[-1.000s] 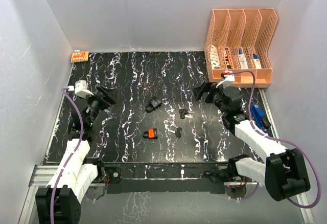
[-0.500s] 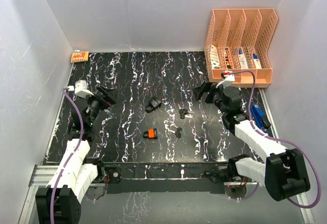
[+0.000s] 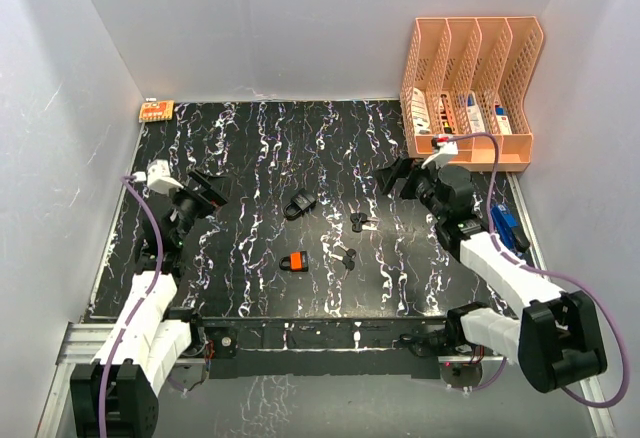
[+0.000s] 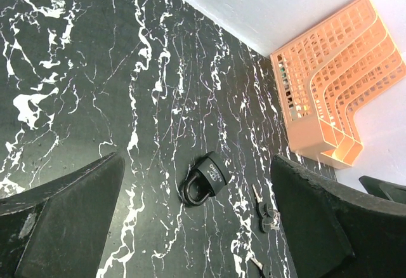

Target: Unlock with the key

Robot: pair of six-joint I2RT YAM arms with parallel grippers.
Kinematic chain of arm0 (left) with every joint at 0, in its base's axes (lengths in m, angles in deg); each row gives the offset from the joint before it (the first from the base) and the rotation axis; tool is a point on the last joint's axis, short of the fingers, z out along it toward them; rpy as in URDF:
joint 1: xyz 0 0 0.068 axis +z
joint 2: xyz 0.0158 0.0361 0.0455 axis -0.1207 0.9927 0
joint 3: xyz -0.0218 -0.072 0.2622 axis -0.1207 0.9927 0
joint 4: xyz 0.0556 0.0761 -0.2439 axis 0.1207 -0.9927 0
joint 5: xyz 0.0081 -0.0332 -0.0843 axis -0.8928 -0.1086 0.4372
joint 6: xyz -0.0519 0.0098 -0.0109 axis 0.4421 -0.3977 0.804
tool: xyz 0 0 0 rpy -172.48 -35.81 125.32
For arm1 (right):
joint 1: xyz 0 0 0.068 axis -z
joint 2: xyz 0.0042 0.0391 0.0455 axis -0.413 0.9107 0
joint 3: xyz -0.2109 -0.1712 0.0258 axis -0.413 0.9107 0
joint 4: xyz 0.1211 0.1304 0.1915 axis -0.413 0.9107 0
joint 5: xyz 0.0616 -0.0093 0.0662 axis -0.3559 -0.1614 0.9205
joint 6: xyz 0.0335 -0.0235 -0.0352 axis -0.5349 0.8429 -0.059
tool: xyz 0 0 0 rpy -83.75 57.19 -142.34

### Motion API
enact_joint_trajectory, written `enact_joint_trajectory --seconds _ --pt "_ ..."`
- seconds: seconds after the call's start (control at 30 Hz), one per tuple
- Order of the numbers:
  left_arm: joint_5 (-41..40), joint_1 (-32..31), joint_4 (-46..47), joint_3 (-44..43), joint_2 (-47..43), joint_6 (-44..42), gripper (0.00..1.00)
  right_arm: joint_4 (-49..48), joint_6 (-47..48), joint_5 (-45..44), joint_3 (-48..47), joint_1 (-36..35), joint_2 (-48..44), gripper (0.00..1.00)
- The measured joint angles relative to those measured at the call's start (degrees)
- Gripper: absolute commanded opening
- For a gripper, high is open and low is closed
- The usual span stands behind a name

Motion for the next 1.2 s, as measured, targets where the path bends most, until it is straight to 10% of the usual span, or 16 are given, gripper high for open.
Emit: enact_joint_trajectory --seconds 0.23,0.57,0.87,1.2 --pt "0.1 0.0 -3.7 -1.4 3.3 -0.5 0.98 5.3 0.9 0.4 -7.4 -2.1 9.0 0.98" --pt "6.8 -0.5 -1.2 -2.7 7.5 -2.1 0.98 16.5 7.0 -14.1 -20.7 -22.7 26.7 0.98" --pt "9.3 -1.9 1.7 -2.7 9.0 -1.9 0.98 18.6 7.5 -19.1 -21.8 -23.6 29.1 0.98" --pt "-10.7 -26.8 -4.6 -11.6 19.2 -12.6 0.98 18.9 7.7 -23.9 -21.8 -23.6 27.2 0.98"
